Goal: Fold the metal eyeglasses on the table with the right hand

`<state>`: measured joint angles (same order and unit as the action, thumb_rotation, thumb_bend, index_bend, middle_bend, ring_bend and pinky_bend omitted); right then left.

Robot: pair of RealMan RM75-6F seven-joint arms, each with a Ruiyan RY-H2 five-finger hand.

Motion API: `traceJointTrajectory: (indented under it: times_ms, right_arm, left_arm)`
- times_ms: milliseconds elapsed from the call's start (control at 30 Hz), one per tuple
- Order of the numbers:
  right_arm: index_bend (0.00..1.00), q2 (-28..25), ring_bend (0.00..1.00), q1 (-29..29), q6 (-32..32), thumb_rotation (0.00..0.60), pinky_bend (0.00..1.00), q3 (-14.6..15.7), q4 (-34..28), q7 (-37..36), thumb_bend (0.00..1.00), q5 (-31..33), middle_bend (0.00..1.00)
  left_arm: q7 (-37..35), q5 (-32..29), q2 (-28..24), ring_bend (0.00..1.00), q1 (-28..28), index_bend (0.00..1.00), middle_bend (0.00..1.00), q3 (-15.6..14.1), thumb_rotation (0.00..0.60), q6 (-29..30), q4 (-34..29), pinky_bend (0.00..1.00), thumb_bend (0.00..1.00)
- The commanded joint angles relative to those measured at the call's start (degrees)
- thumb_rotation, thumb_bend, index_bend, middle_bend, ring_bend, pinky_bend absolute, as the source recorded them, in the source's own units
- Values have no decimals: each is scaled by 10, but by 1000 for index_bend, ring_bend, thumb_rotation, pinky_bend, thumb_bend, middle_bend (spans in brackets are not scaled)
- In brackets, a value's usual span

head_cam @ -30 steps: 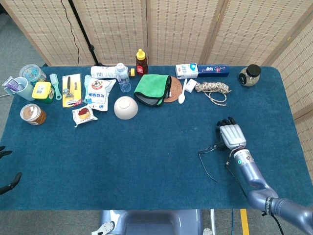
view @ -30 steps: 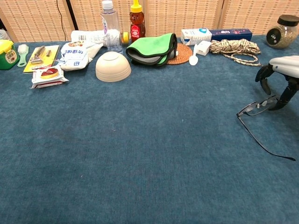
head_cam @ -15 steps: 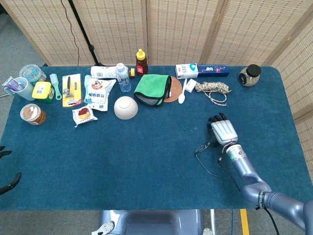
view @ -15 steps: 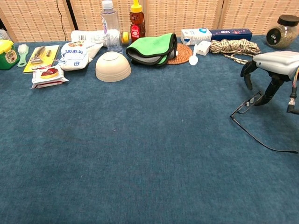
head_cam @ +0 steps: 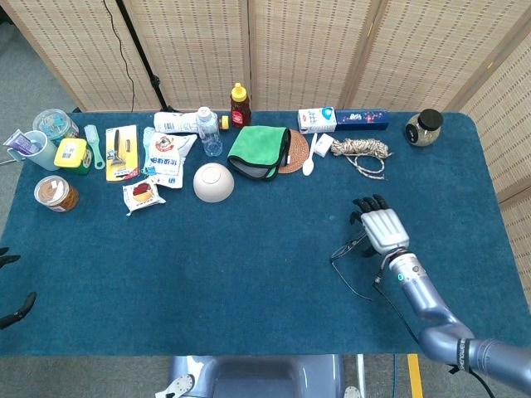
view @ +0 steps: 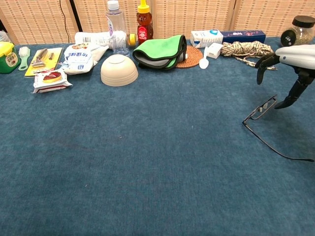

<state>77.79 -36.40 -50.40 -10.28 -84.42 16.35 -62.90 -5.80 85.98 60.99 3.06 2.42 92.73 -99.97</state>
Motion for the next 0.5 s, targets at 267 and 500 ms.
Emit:
traceJointTrajectory:
  times_ms: [267,500]
  right_arm:
    - [193,-24,34,1,-18,600,11,15,-105,58,57,39,31]
    - [58,5,0,-13,-18,600,0,19,-110,80,56,68,0]
  left_arm:
    - [-8,-1,2,150,0,261,188,0,538,-2,7,0,255]
    - [-15,-2,0,151,3,260,188,-2,538,0,13,0,256]
